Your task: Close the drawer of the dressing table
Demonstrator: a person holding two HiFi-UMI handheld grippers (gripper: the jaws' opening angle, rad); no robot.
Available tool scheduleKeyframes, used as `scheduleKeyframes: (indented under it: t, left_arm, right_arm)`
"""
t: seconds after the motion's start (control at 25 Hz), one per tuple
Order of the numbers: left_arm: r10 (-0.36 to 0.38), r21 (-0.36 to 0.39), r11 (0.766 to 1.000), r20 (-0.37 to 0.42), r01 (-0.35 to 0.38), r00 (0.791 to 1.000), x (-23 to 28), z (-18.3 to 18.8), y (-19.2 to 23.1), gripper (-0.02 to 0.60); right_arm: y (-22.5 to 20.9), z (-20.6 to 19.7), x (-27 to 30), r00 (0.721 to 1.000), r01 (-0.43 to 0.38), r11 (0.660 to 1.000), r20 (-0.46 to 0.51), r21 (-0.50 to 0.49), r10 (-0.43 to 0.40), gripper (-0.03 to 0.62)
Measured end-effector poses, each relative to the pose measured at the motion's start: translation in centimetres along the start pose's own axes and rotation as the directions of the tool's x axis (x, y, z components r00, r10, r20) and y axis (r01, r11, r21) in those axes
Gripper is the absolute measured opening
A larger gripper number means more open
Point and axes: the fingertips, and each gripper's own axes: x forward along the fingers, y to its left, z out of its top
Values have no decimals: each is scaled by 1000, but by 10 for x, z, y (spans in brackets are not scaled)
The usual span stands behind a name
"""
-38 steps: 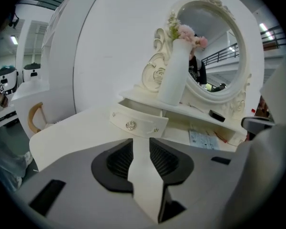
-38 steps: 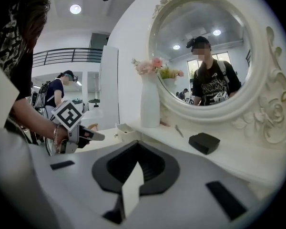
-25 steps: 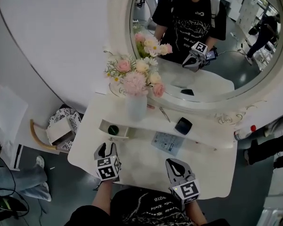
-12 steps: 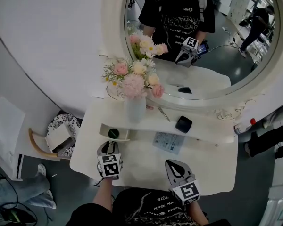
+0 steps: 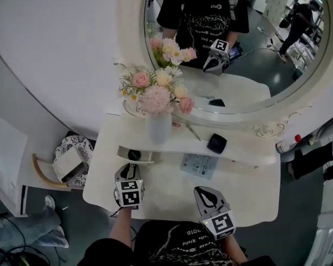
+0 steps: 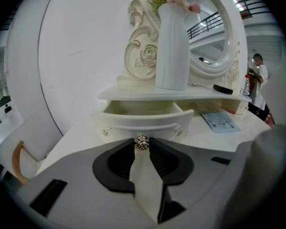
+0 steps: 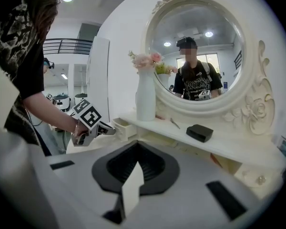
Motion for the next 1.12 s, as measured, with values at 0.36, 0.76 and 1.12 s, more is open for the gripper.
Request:
scheduleKeyframes:
  t: [0.36,0.76,1.12]
  left_arm:
    - [0,3,1000,5,0,1000,7,2,0,103]
    - [4,3,1000,2,-4,1000,10,10,1,103]
    - [-4,-8,1000,-6,4,1000,10,16,-1,103]
  right_arm:
    - [9,-1,7,1000,-15,1000,-11,7,15,9]
    - [18,-3,16,1000,-26,999,-5,41,27,9]
    - [17,-6,19,1000,-12,998,-15,56,13,9]
